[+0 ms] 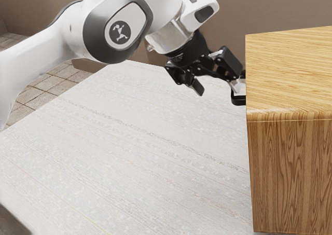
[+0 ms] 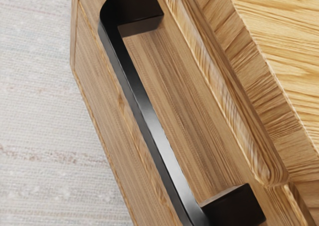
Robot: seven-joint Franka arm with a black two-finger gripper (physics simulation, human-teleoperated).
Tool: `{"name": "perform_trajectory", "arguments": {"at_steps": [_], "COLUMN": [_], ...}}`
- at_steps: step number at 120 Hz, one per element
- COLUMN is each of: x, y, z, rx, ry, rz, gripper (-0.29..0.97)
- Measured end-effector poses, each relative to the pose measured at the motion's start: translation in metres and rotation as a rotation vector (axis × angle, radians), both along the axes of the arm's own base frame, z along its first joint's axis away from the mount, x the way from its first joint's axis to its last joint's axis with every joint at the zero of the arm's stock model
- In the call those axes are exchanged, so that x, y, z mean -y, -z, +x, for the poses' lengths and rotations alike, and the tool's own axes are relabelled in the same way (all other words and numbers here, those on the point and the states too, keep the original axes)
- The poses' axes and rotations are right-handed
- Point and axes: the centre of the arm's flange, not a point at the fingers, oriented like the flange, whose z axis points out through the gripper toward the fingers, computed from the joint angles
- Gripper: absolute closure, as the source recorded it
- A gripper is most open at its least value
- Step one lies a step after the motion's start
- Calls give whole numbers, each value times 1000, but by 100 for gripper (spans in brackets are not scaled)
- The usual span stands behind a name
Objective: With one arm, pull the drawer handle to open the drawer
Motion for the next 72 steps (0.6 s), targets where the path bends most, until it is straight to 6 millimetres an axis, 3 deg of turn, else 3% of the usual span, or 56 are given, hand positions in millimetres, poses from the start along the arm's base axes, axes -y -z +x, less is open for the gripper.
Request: {"name": "perform_trajectory", "arguments": {"at_steps": [53,72], "x": [-9,-12], "y": [-9,2], "z": [19,30], "rx": [19,-3], "ry": [-39,-51], "rz": [37,61], "gripper": [0,0]}}
